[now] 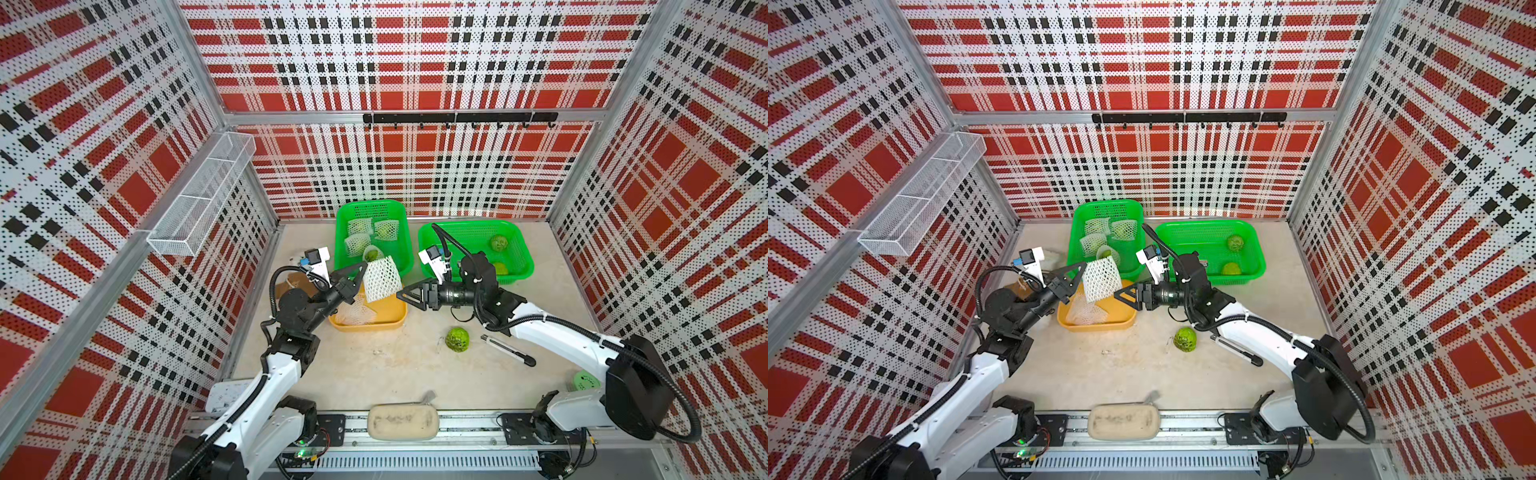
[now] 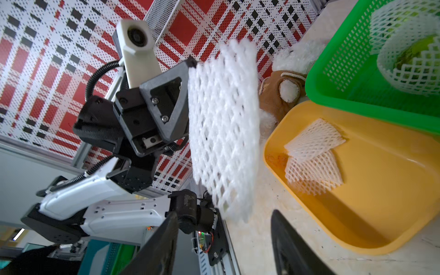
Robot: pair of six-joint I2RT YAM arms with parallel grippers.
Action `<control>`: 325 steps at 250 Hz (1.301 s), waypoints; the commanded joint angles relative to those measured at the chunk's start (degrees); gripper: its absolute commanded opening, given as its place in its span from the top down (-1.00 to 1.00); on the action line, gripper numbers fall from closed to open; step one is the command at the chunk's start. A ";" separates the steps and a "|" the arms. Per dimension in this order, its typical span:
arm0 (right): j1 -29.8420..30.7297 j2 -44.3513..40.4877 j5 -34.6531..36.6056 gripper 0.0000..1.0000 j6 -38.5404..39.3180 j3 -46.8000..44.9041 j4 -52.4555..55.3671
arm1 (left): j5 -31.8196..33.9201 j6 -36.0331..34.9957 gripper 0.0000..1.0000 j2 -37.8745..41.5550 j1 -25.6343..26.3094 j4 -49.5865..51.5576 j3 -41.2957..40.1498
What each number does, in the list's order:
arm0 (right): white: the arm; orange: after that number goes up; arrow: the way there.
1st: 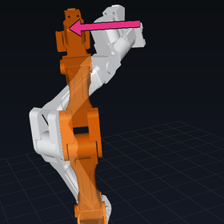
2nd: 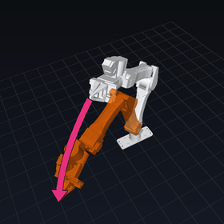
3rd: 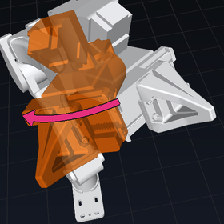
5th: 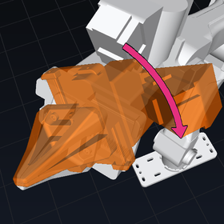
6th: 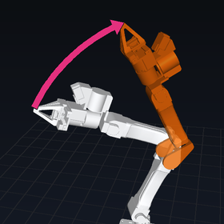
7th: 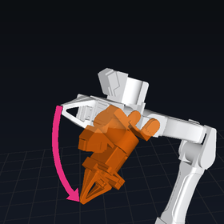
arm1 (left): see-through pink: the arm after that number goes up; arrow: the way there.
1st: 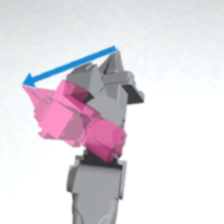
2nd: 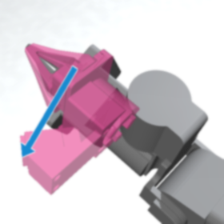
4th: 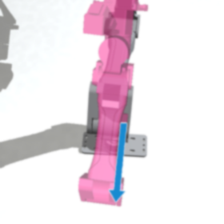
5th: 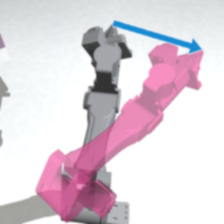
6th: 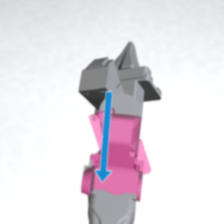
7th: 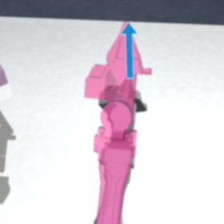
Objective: Sleeve custard apples in foam nets
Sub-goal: Open the foam net.
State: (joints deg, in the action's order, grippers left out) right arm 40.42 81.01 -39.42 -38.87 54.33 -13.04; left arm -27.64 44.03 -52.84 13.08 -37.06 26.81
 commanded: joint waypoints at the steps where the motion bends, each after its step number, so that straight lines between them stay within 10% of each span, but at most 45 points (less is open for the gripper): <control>1: -0.25 0.42 -0.40 0.09 -2.83 0.93 -7.08 | -0.82 3.77 1.00 -0.50 -0.42 -6.07 -0.96; 77: -0.47 0.23 -0.02 0.60 -0.01 2.95 -2.25 | -4.20 7.00 0.90 -4.09 -0.37 -12.60 -1.45; 102: -2.02 -0.90 -1.88 0.70 1.53 3.37 0.44 | -8.33 6.97 -0.09 -5.46 -0.50 -11.54 0.17; 113: -3.26 -1.81 -3.40 0.73 2.50 3.68 2.00 | -10.85 6.33 -1.00 -5.82 -0.99 -9.64 1.17; 226: -8.82 -3.88 -19.27 0.72 34.76 21.21 55.57 | -28.93 -8.18 -0.99 -4.45 -4.94 17.81 14.50; 325: -7.44 -5.53 -25.89 0.72 49.94 28.34 74.81 | -32.89 -17.81 -0.99 -5.87 9.28 27.16 18.85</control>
State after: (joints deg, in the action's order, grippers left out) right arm 31.81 77.56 -61.21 3.60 81.14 55.48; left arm -59.37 31.99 -58.26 19.09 -16.05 43.40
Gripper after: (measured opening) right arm 0.140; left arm 0.993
